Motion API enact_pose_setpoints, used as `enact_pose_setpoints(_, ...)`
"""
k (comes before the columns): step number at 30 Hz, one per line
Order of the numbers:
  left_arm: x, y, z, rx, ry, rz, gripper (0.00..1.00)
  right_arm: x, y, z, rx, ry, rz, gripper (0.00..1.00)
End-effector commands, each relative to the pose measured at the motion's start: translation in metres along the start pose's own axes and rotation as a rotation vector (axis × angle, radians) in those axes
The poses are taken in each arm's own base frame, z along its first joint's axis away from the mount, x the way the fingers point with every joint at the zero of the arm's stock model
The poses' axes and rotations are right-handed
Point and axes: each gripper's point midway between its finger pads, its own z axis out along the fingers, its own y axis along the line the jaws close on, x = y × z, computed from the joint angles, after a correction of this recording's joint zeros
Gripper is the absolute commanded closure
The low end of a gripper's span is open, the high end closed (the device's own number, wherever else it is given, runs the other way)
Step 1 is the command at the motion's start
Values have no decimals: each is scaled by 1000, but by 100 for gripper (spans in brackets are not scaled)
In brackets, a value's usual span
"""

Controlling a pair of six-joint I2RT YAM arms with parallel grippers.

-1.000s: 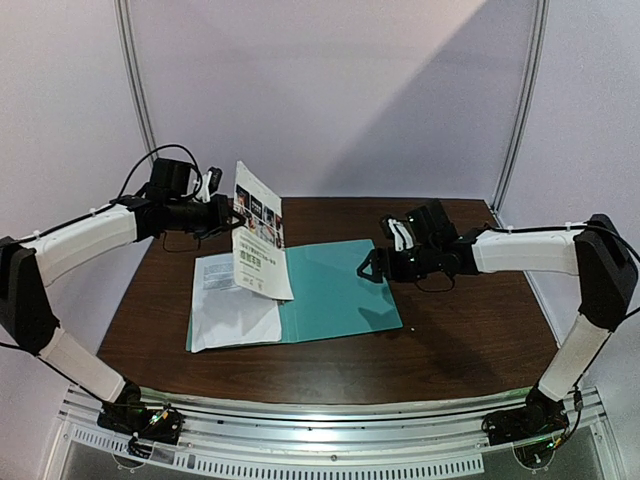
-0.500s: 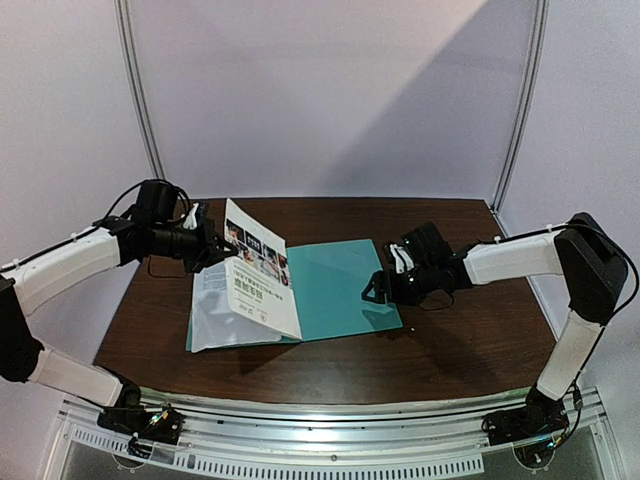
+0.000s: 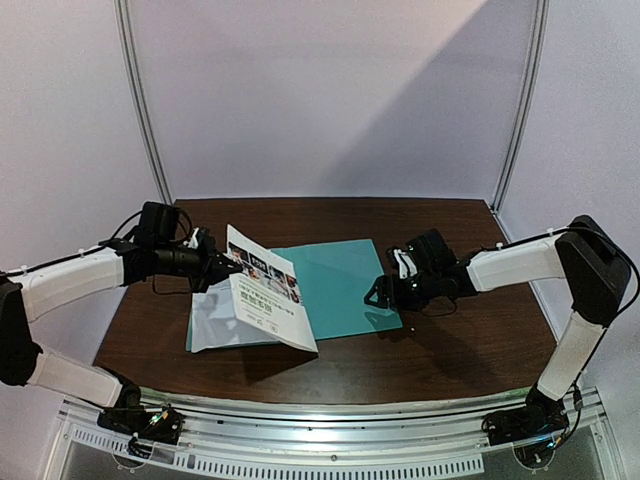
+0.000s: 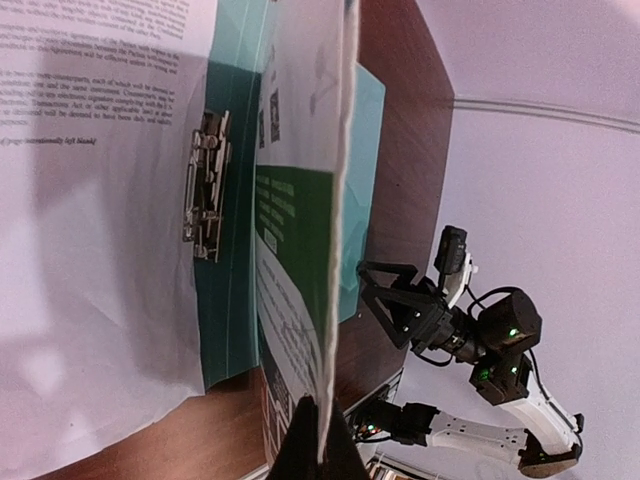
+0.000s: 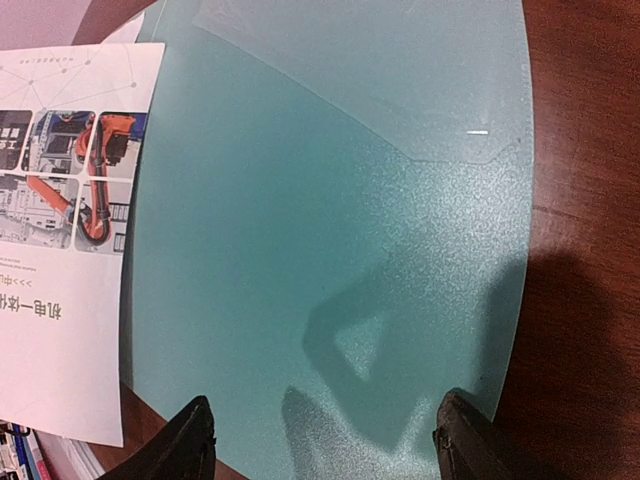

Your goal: Put the files into the folder

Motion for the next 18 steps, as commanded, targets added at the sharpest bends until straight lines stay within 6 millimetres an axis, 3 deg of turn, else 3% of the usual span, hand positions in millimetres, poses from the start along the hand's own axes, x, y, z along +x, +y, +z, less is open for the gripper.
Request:
enact_pose_setpoints(1,-8,-9,7,29,10,-25,100,21,-14,1,42,53,21,25)
enact_pose_setpoints(18,-13,-13,33,11,23,-59,100,25,-16,2,40,58,-1,25)
